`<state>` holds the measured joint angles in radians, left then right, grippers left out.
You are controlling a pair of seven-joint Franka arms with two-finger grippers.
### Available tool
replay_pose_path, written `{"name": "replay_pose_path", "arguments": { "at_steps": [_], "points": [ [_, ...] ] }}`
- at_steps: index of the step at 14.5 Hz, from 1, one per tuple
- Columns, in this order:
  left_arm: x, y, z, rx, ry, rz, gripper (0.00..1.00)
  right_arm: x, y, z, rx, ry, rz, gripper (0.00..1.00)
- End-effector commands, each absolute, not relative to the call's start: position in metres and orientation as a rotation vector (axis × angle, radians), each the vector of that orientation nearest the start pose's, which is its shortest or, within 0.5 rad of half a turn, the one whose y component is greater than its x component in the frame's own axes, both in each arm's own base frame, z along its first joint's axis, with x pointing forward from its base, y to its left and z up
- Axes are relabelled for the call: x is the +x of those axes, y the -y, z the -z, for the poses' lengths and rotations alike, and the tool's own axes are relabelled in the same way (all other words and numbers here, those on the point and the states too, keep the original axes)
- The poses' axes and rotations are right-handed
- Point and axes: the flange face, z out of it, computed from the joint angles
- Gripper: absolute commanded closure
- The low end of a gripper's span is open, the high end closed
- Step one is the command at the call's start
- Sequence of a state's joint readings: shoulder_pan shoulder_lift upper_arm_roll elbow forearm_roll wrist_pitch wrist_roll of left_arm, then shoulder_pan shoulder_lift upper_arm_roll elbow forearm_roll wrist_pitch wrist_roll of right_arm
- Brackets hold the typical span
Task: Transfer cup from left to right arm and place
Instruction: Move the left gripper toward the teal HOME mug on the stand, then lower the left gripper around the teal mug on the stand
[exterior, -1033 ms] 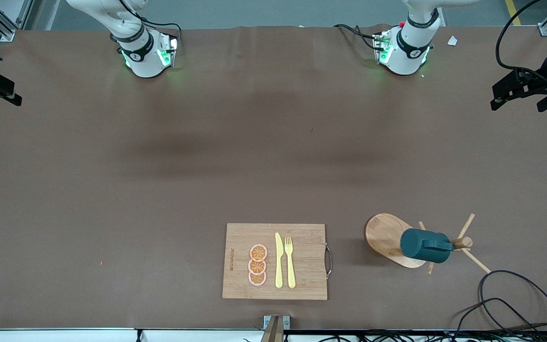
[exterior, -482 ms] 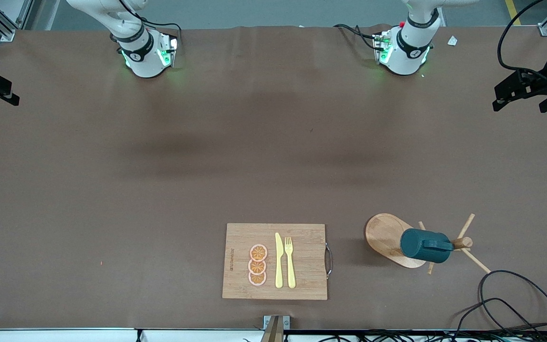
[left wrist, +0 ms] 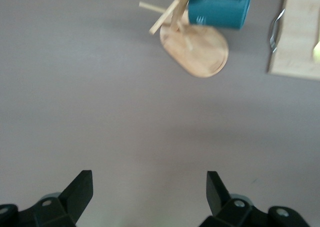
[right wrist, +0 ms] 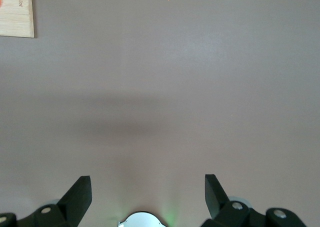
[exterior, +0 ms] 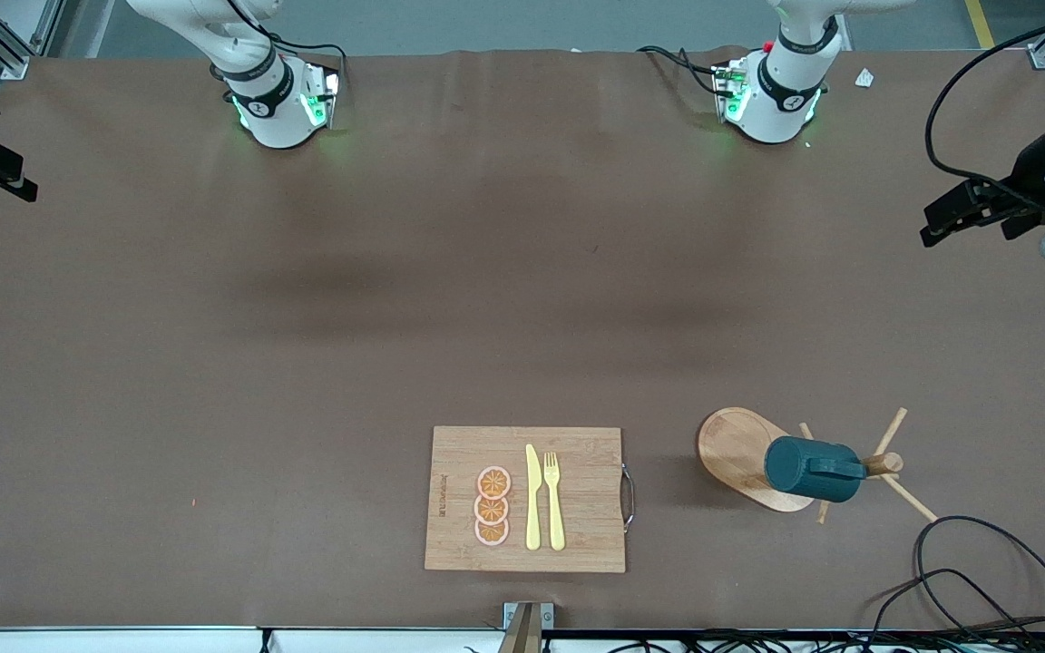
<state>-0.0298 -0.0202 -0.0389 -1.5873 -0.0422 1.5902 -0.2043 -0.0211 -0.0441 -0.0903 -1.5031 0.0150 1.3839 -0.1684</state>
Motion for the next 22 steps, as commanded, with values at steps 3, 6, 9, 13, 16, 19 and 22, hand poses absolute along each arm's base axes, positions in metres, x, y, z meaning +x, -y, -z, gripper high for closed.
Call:
{"name": "replay_pose_path", "arguments": {
  "at_steps": [3, 6, 9, 13, 16, 19, 22],
  "points": [
    [0.541, 0.032, -0.611, -3.169, 0.727, 0.164, 0.00, 0.511, 0.057, -0.666, -3.114, 0.096, -0.106, 0.00],
    [0.554, 0.031, -0.577, -3.082, 1.092, 0.184, 0.00, 0.511, 0.057, -0.666, -3.114, 0.098, -0.106, 0.00],
    [0.561, 0.032, -0.541, -2.961, 1.504, 0.215, 0.00, 0.511, 0.057, -0.666, -3.114, 0.098, -0.106, 0.00],
    [0.572, 0.042, -0.513, -2.805, 2.081, 0.258, 0.00, 0.511, 0.057, -0.666, -3.114, 0.098, -0.104, 0.00],
    [0.574, 0.069, -0.488, -2.626, 2.384, 0.278, 0.00, 0.511, 0.057, -0.666, -3.114, 0.098, -0.106, 0.00],
    [0.572, 0.071, -0.471, -2.416, 2.751, 0.268, 0.00, 0.511, 0.057, -0.666, -3.114, 0.098, -0.106, 0.00],
    [0.577, 0.064, -0.463, -2.304, 2.927, 0.220, 0.00, 0.511, 0.057, -0.666, -3.114, 0.098, -0.106, 0.00]
  ]
}}
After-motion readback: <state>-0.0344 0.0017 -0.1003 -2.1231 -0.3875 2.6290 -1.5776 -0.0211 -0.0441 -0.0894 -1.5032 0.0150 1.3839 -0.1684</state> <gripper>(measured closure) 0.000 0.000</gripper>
